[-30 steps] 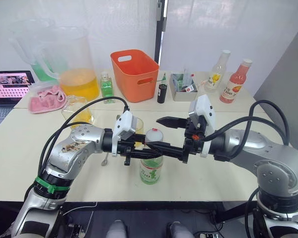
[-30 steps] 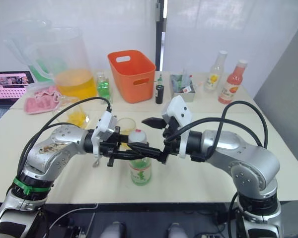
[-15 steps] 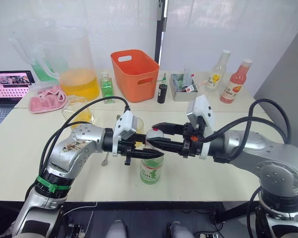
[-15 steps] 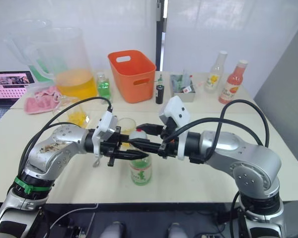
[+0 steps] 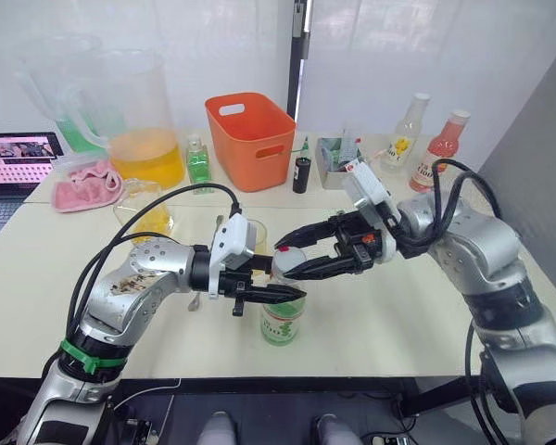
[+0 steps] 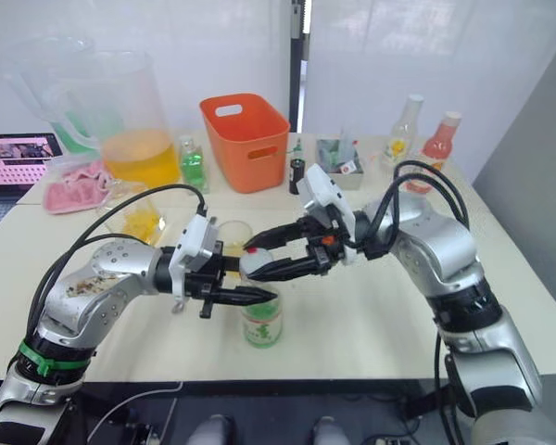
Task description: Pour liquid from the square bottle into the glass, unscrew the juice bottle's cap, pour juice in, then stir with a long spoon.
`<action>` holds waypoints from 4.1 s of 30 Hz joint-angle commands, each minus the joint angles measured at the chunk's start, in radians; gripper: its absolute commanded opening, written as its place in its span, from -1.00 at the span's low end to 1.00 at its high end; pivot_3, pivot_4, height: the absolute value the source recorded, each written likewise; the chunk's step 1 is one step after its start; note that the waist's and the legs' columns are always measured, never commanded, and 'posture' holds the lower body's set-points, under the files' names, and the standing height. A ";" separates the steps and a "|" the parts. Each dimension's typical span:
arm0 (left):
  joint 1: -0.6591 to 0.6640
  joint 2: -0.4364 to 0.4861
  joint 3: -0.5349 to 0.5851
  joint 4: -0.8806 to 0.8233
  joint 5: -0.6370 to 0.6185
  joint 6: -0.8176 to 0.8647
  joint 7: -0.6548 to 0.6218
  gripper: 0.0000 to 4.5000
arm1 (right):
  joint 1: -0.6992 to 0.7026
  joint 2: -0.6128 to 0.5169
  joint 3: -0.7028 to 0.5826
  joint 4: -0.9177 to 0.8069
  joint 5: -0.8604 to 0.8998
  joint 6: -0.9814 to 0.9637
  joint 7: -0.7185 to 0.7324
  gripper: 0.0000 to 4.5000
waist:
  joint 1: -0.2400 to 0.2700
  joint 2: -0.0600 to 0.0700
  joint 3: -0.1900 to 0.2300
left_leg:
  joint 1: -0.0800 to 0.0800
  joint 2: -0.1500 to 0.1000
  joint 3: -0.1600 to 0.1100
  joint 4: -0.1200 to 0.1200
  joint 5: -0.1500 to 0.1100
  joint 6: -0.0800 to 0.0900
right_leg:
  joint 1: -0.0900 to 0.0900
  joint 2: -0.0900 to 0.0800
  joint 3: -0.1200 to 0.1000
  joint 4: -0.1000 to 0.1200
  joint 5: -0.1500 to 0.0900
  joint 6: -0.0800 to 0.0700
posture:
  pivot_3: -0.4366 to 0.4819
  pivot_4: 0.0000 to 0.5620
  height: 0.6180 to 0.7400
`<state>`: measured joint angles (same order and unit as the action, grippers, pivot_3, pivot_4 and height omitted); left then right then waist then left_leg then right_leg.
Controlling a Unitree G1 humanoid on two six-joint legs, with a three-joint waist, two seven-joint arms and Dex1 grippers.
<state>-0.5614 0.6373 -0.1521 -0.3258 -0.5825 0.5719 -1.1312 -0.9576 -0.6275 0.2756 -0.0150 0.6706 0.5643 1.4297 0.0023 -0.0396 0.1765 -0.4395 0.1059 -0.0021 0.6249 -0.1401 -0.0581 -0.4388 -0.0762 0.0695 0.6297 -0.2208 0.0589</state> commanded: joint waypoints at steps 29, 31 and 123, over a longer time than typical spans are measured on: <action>-0.045 -0.048 -0.064 0.122 0.042 -0.017 -0.038 -0.38 | 0.222 0.044 -0.380 -0.593 0.226 0.543 -0.789 0.98 | 0.012 0.000 0.000 | 0.000 -0.001 0.000 0.001 0.000 0.000 | 0.000 -0.001 0.000 0.000 0.000 0.000 | -0.05 -0.47 0.39; -0.055 -0.060 -0.070 0.135 0.046 -0.025 -0.043 -0.38 | 0.237 0.041 -0.376 -0.617 0.232 0.554 -0.831 0.98 | 0.012 0.000 0.000 | 0.000 -0.001 0.000 0.001 0.000 0.000 | 0.000 -0.001 0.000 -0.001 0.000 0.000 | -0.05 -0.47 0.39; -0.056 -0.056 -0.076 0.174 0.059 -0.045 -0.086 -0.38 | 0.317 0.030 -0.421 -0.762 0.431 0.666 -1.152 0.88 | 0.008 0.001 -0.001 | -0.001 -0.001 0.000 0.001 0.000 0.000 | 0.000 -0.001 0.000 -0.001 0.000 0.000 | -0.05 -0.47 0.39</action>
<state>-0.6281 0.5827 -0.1884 -0.1781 -0.5692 0.5216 -1.2220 -0.6425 -0.5900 -0.1295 -0.7490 1.0804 1.2445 0.2955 0.0098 -0.0389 0.1760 -0.4401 0.1051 -0.0022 0.6255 -0.1403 -0.0578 -0.4383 -0.0774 0.0700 0.6284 -0.2208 0.0588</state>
